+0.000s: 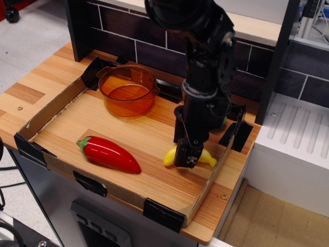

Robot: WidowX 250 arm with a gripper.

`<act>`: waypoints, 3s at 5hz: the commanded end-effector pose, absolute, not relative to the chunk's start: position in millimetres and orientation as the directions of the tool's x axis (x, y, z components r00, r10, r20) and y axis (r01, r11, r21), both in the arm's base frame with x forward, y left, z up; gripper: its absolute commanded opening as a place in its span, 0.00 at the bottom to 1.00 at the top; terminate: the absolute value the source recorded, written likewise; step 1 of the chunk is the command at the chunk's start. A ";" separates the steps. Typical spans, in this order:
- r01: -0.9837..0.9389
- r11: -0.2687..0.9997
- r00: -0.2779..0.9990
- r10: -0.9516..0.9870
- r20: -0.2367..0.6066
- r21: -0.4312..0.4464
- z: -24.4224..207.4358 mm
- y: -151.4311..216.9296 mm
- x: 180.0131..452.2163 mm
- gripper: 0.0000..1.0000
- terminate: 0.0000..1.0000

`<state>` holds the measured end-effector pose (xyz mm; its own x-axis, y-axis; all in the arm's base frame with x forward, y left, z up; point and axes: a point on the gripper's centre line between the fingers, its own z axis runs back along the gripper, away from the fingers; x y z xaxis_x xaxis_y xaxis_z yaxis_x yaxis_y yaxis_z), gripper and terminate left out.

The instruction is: Put banana in pot

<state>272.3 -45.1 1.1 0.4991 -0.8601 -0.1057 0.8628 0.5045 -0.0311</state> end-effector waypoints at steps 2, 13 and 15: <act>0.869 0.494 0.494 -0.867 -0.058 0.014 29.1 -25.3 262.6 0.00 0.00; 0.159 0.970 0.973 -0.185 0.139 0.182 99.0 93.3 313.7 1.00 0.00; 0.234 0.965 0.957 -0.251 0.149 0.122 128.1 77.8 304.0 1.00 0.00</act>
